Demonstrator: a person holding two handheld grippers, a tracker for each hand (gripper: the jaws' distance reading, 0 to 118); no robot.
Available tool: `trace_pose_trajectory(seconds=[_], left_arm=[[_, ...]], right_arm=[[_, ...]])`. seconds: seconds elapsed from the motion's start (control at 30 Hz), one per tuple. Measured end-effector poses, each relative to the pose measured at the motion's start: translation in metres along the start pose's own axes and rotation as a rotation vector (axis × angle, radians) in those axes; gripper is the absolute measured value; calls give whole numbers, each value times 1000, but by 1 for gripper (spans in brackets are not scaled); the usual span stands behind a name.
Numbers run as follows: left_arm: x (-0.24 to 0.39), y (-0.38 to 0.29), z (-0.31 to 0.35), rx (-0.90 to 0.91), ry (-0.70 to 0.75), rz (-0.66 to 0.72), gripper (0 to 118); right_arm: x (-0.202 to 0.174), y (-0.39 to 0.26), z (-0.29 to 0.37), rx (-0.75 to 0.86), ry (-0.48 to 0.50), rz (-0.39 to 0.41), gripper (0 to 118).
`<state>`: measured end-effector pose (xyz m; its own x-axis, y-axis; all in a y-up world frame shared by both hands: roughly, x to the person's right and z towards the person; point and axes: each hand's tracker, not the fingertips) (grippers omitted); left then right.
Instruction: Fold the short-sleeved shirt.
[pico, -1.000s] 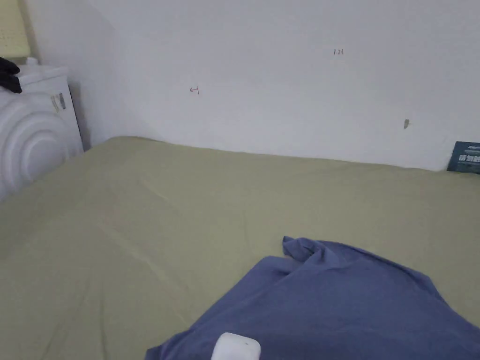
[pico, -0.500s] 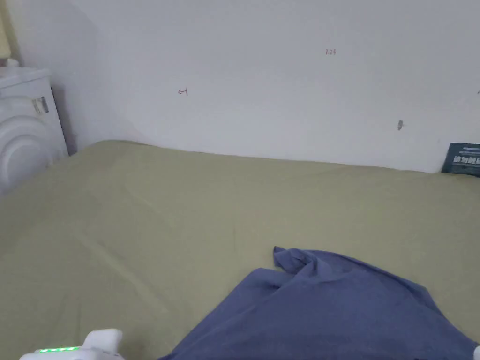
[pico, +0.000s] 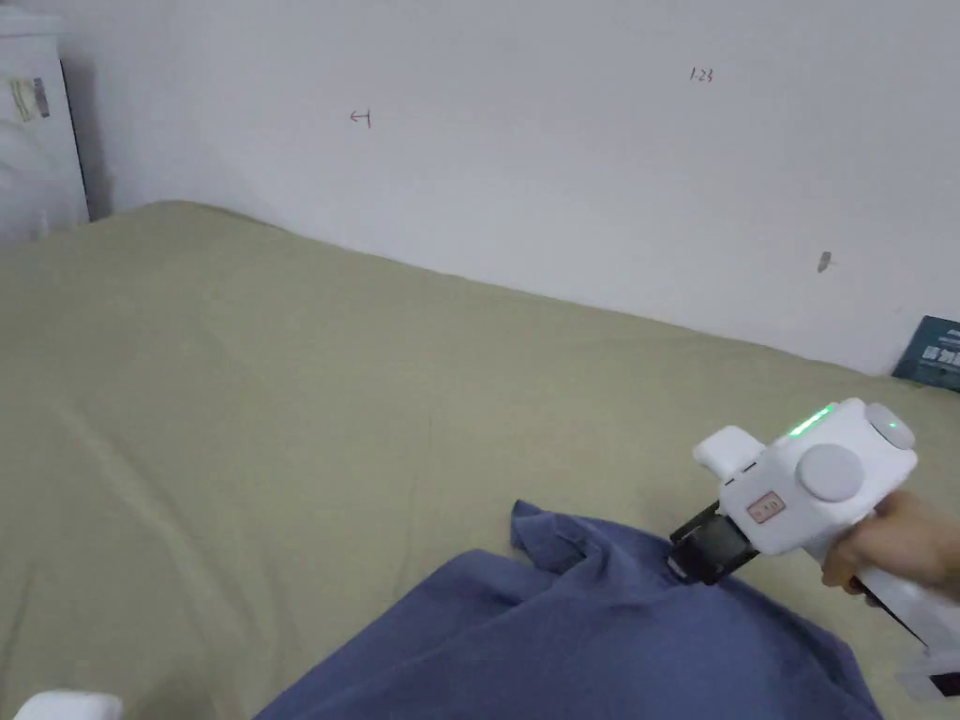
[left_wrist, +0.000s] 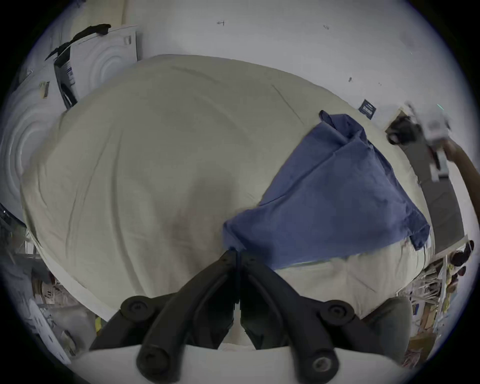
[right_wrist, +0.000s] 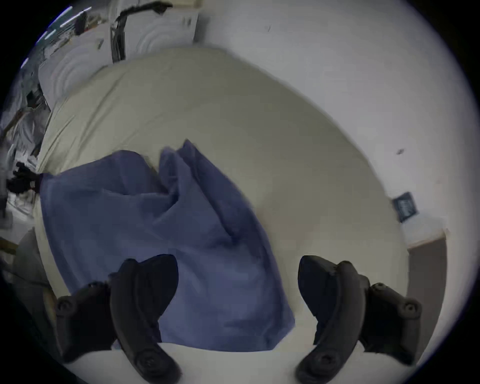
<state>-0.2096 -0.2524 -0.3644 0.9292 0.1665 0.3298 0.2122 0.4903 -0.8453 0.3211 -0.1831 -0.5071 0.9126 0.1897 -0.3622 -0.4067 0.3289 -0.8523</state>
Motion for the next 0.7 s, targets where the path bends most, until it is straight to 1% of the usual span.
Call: trace_pose_trajectory(seconds=[0.03,0.1,0.13,0.2,0.23,0.27,0.3,0.33,0.37,0.4,0.43,0.47,0.5,0.53,0.57,0.6,0.63,0.67,0.7], left_arm=[[-2,-2,-1,1,2,0,1],[-1,-4,-4,-6,7,-5,1],[-1,-4,-6,-16,10,-5,1],[-4,-5,-6,-29,9,-5,1],[-6,-5,-6,-28,9,3,1],[-8,-5,-6,-25,0,28,1],[-10,-4,-7,-29,-15,49,1],[-10,-4,-8,-28,-13,50,1],[-10,-5,-9,-24,-11,48,1],[-10,-5,-11,-26,-15,48,1],[-10,-5,-12,-25,-13,46,1],[-9,-5,-12,-24,-11,43,1],[-9,-4,-12,-25,-12,42,1],[-9,-4,-12,-23,-13,40,1],[-9,-5,-12,-22,-14,38,1],[-10,-5,-12,-21,-15,40,1],[-10,-4,-11,-19,-17,45,1],[-10,-4,-11,-18,-21,47,1],[-11,-4,-10,-18,-22,49,1]], right_arm=[[7,12,-14,-19,19,-1,100],[18,33,-39,0,-18,29,100],[22,39,-49,23,-8,54,100],[28,43,-66,44,39,77,99],[32,44,-74,4,74,102,99],[34,44,-82,-39,74,128,99],[36,43,-87,-77,55,162,99],[36,41,-90,-97,12,208,99],[37,38,-93,-93,-5,219,96],[37,37,-94,-85,12,199,89],[39,35,-94,-77,56,160,77],[41,33,-94,-56,109,115,51],[40,30,-92,-40,137,91,18],[38,28,-89,-5,152,90,1],[32,27,-87,29,117,116,1],[31,27,-84,44,31,142,1],[33,28,-82,26,46,81,1],[35,27,-77,21,102,28,1],[33,24,-68,78,59,60,1]])
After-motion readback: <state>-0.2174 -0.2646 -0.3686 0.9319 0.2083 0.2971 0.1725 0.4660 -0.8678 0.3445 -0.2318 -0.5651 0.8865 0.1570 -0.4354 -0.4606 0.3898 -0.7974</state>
